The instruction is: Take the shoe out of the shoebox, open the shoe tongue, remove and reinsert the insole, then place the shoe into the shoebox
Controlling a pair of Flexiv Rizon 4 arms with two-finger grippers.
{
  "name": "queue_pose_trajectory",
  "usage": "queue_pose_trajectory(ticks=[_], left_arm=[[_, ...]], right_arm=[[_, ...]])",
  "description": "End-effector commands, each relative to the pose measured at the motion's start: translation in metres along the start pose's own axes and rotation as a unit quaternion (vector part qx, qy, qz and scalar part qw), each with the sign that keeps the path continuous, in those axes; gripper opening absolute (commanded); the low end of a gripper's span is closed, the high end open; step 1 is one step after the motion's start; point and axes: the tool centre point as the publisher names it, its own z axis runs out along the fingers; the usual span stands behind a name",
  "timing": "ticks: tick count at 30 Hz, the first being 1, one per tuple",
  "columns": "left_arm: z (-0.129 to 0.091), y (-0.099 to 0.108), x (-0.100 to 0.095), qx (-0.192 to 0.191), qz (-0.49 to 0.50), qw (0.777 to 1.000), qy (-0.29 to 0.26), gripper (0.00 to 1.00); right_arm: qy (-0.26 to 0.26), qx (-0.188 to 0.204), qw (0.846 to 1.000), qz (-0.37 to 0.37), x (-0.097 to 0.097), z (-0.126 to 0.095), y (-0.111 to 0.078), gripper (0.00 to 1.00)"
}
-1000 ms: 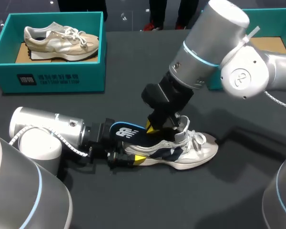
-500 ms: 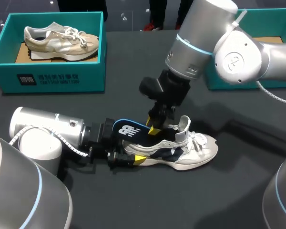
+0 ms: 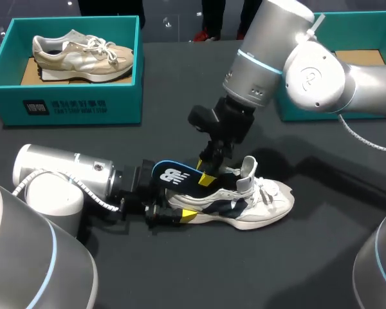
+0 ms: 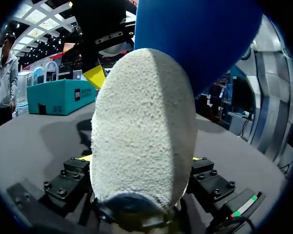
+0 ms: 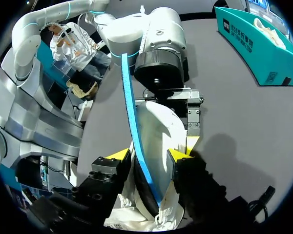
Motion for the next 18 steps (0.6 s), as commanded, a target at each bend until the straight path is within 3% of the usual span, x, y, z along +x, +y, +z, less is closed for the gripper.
queue_pose_trajectory(ticks=[1,18], left_arm=[[0.0,0.001,0.001,-0.001,0.0,1.0,-0.001,0.0],[0.0,0.001,0.001,-0.001,0.0,1.0,-0.001,0.0]], right_arm=[[-0.001,-0.004,1.0,0.01,0.004,0.001,0.001,0.47],[0.0,-0.038,0.999,0.039,0.006,0.013,0.01,0.45]])
